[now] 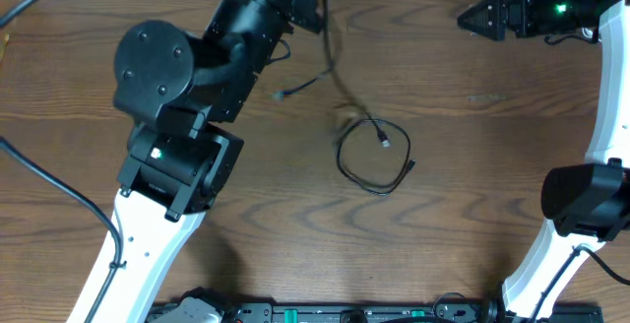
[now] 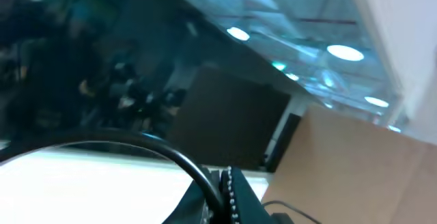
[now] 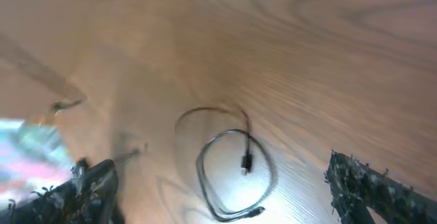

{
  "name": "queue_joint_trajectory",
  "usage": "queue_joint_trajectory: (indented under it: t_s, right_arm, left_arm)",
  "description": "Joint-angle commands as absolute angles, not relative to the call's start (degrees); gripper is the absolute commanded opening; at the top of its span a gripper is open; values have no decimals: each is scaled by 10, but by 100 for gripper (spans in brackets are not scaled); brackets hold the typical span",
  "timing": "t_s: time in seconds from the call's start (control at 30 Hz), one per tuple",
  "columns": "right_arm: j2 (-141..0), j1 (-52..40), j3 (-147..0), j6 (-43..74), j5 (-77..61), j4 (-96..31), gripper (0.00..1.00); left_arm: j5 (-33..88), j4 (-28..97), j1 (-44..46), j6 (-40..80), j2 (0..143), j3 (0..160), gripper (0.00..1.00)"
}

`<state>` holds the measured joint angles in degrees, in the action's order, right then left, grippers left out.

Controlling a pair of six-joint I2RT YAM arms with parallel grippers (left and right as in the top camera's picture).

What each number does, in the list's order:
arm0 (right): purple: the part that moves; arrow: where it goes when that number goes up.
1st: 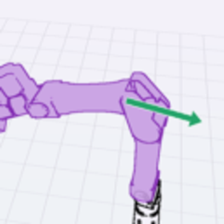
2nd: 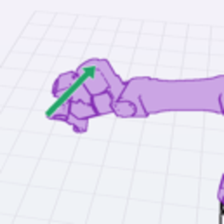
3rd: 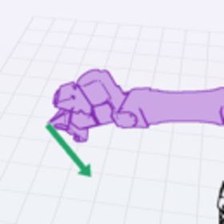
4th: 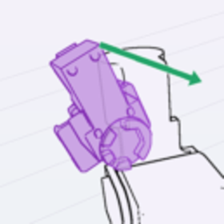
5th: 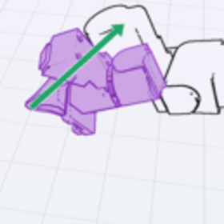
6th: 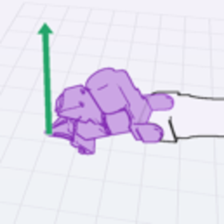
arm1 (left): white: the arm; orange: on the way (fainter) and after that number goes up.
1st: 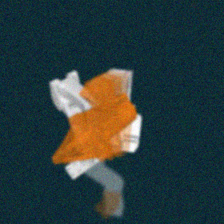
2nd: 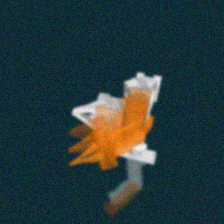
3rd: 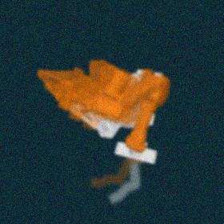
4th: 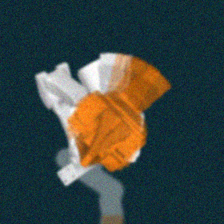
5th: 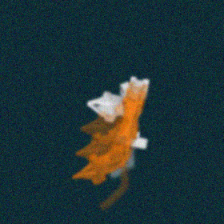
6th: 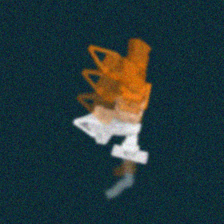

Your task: Untangle cables

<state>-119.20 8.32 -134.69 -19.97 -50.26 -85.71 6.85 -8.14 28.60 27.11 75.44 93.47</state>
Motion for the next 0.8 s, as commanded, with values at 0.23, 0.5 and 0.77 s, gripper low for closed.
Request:
queue_joint_trajectory:
  t_s: [0.23,0.5,0.77]
  right_arm:
    - [-1194,19,-1345,-314,-594,-895,91]
    - [-1194,-32,-1346,-449,-813,-888,91]
    - [-1193,-84,-1346,-452,-895,-820,88]
  left_arm:
    - [33,22,283,434,780,941,8]
    - [37,53,283,450,780,941,7]
    - [38,154,283,473,780,941,8]
